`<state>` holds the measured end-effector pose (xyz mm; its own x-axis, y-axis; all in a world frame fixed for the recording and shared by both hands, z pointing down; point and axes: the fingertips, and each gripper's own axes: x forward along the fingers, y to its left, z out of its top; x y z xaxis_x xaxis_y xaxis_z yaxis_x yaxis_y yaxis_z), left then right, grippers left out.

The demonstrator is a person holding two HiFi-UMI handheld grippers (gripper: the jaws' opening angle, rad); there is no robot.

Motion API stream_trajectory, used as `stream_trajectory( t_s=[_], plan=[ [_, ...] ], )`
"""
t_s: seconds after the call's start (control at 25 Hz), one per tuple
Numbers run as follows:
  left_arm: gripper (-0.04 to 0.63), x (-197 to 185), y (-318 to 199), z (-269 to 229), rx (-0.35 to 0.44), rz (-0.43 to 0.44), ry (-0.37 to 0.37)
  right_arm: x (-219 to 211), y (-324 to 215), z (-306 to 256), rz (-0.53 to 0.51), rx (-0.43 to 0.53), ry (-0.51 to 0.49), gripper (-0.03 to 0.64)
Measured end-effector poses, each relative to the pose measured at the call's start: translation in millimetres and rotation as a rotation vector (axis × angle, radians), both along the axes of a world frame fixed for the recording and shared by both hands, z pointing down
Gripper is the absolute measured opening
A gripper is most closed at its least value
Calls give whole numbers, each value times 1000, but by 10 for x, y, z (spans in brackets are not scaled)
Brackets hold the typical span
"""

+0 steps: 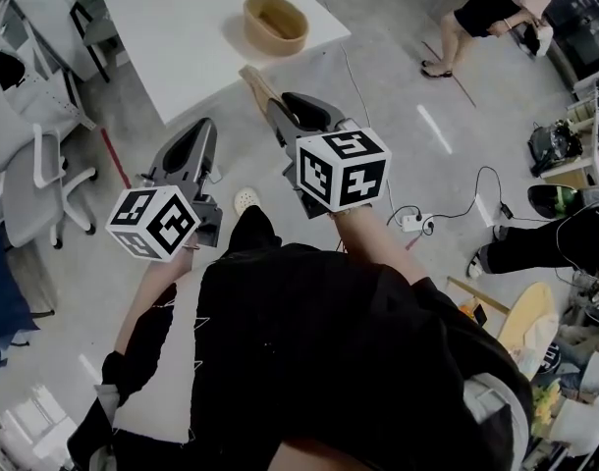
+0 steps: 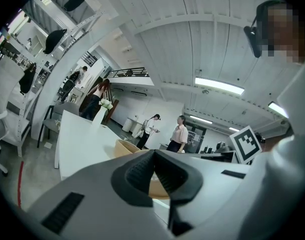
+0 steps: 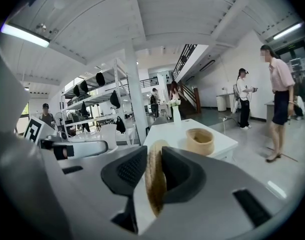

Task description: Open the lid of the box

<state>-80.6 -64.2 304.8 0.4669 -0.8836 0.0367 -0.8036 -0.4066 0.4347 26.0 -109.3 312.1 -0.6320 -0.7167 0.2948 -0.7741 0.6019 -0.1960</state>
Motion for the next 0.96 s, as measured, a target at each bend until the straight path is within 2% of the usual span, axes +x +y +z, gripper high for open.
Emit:
stream_trajectory(
  t_s=[0.52, 0.96],
  plan=[
    [11, -75, -40, -97, 10, 4, -19, -5, -21, -21, 18, -14, -1, 95],
    [11, -278, -387, -264, -9, 53, -29, -143, -277, -141, 68, -41, -7, 95]
  ],
)
